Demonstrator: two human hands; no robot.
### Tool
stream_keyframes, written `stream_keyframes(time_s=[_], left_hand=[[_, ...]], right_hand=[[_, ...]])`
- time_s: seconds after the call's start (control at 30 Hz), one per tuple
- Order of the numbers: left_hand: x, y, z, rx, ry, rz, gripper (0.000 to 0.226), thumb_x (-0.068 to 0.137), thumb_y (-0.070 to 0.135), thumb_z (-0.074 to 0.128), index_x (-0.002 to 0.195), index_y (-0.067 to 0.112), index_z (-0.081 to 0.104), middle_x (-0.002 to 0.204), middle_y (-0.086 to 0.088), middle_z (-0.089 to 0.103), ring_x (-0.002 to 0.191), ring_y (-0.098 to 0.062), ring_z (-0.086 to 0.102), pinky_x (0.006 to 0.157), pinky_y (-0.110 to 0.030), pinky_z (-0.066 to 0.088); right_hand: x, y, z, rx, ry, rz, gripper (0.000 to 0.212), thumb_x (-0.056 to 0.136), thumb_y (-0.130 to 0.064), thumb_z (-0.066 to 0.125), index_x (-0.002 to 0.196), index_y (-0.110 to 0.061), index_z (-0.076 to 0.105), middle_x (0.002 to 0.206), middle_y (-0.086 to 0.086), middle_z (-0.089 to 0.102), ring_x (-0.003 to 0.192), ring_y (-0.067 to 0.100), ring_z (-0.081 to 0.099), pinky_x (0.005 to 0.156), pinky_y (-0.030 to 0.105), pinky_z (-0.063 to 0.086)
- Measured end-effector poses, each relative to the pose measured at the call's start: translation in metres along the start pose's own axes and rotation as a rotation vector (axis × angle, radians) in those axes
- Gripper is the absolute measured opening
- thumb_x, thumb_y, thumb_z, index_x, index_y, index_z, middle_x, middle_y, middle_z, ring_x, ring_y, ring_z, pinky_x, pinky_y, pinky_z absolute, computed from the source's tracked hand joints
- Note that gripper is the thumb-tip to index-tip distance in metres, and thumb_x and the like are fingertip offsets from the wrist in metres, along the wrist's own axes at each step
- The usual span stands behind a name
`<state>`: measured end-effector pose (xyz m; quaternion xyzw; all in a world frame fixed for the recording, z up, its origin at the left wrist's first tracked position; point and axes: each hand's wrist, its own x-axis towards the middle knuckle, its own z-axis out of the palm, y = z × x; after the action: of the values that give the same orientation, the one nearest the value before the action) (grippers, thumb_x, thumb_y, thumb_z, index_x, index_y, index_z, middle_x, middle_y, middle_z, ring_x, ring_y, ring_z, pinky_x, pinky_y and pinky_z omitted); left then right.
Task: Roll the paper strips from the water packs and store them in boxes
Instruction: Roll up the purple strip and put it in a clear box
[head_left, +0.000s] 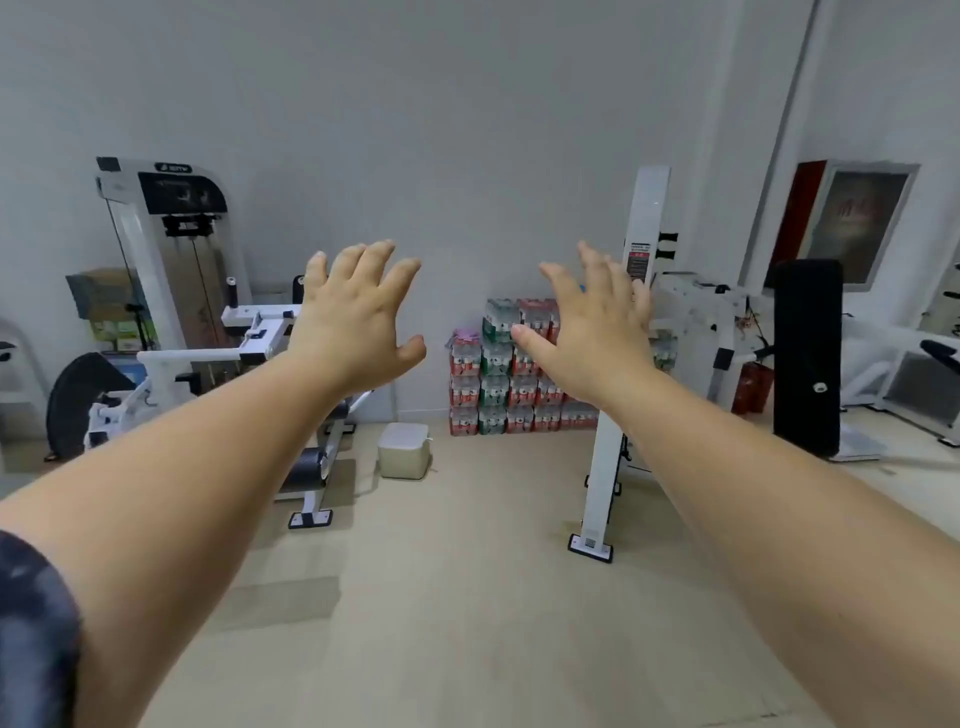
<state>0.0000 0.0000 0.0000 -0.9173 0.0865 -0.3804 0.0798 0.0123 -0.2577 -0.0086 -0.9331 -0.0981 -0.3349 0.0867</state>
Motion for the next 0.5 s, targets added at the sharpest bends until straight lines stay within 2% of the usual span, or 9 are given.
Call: stream_keyframes(time_s=[0.2, 0.37, 0.5], left_hand=[[0.045, -0.06, 0.085, -0.037, -0.03, -0.033, 0.079, 0.077, 0.061, 0.054, 0.145, 0.027, 0.034, 0.154, -0.008, 0.037, 0.14, -0.033, 0.034, 0.115, -0.059, 0.025], [0.099, -0.119, 0.161, -0.15, -0.132, -0.162, 0.079, 0.073, 0.064, 0.054, 0.142, 0.03, 0.038, 0.146, -0.006, 0.041, 0.13, -0.033, 0.04, 0.106, -0.056, 0.035], [0.139, -0.149, 0.222, -0.18, -0.152, -0.171, 0.078, 0.073, 0.063, 0.055, 0.141, 0.028, 0.038, 0.145, -0.006, 0.041, 0.127, -0.034, 0.041, 0.104, -0.056, 0.037]], right_hand=[[0.072, -0.027, 0.077, -0.045, -0.04, 0.031, 0.076, 0.09, -0.073, 0.043, 0.154, -0.036, 0.024, 0.169, 0.008, 0.005, 0.155, 0.033, 0.005, 0.123, 0.058, 0.006], [0.145, -0.052, 0.144, -0.041, -0.058, 0.092, 0.075, 0.089, -0.073, 0.045, 0.153, -0.037, 0.028, 0.169, 0.007, 0.009, 0.155, 0.032, 0.008, 0.122, 0.058, 0.007], [0.195, -0.053, 0.197, -0.05, -0.079, 0.124, 0.076, 0.088, -0.075, 0.044, 0.152, -0.037, 0.031, 0.168, 0.007, 0.011, 0.154, 0.032, 0.011, 0.122, 0.058, 0.009]])
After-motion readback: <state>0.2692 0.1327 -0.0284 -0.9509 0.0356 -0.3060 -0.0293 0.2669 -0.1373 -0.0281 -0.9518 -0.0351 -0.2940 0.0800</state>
